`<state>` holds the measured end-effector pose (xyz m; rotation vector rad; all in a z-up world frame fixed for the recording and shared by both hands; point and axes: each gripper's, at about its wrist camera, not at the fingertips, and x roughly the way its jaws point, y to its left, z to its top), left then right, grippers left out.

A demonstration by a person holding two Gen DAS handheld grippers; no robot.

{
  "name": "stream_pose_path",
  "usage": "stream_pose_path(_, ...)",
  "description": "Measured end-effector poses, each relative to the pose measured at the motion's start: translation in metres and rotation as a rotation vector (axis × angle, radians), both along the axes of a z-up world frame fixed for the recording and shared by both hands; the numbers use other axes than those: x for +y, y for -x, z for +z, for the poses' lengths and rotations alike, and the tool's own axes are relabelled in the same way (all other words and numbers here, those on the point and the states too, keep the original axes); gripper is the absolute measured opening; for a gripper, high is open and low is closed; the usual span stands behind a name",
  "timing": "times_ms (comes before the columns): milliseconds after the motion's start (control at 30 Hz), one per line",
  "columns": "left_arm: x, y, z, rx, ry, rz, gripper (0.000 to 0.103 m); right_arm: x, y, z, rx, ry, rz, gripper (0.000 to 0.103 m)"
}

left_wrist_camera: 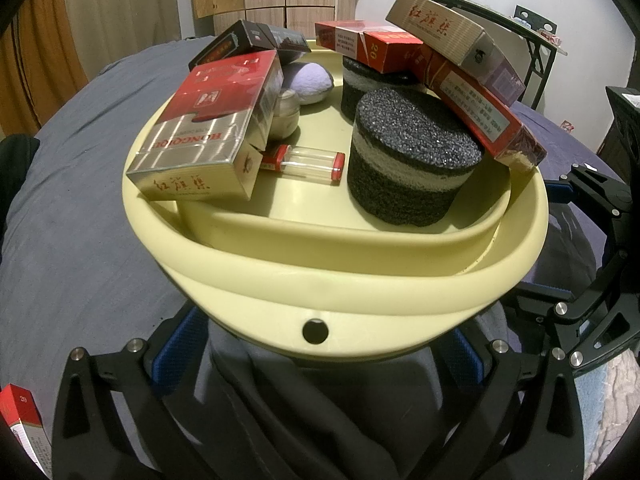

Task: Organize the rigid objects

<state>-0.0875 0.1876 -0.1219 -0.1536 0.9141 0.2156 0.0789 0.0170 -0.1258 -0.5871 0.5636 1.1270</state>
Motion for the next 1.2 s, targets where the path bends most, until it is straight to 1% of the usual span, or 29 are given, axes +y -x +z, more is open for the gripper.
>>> stream_pose_path(1200, 0.0026, 0.0007, -0.0005, -0.001, 0.0, 0.0, 0.103, 0.0003, -0.0001, -0.0001, 0.0, 0.0, -0.001, 0.103)
